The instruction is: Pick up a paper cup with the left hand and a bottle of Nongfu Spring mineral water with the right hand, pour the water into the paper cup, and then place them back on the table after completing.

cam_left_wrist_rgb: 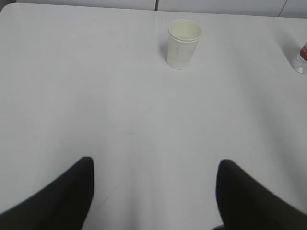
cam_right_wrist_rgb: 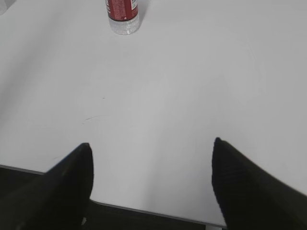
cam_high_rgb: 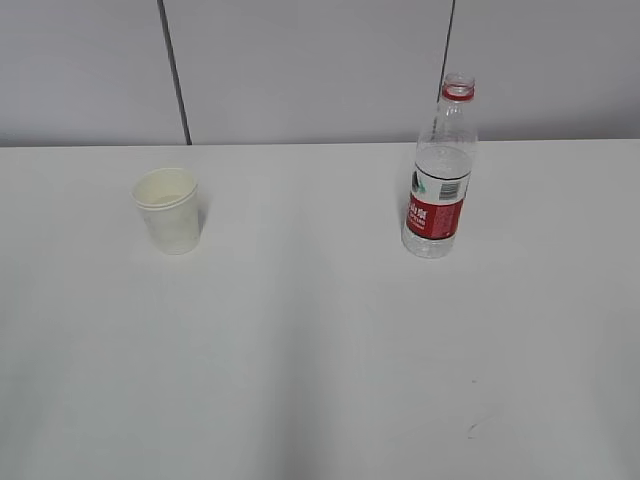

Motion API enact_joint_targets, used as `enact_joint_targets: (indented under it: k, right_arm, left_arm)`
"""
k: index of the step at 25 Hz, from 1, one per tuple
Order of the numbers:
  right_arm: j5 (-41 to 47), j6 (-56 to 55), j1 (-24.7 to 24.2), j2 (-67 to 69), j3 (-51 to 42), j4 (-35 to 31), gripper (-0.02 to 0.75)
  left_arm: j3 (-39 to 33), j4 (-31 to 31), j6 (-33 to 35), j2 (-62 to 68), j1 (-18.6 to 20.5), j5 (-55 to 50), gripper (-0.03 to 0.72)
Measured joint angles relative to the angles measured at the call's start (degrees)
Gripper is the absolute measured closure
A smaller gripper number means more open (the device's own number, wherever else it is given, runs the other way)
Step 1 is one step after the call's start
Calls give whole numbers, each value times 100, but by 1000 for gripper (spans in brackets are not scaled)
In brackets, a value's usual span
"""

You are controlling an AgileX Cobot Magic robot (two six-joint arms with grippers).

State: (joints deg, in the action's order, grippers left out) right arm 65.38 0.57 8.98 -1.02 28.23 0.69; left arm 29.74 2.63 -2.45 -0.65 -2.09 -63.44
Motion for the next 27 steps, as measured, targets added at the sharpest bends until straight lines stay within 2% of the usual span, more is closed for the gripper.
enact_joint_targets:
  k: [27]
  right_arm:
    - [9,0,-124,0,0,11,169]
  left_arm:
    - [0,-107,4,0,0,0,230]
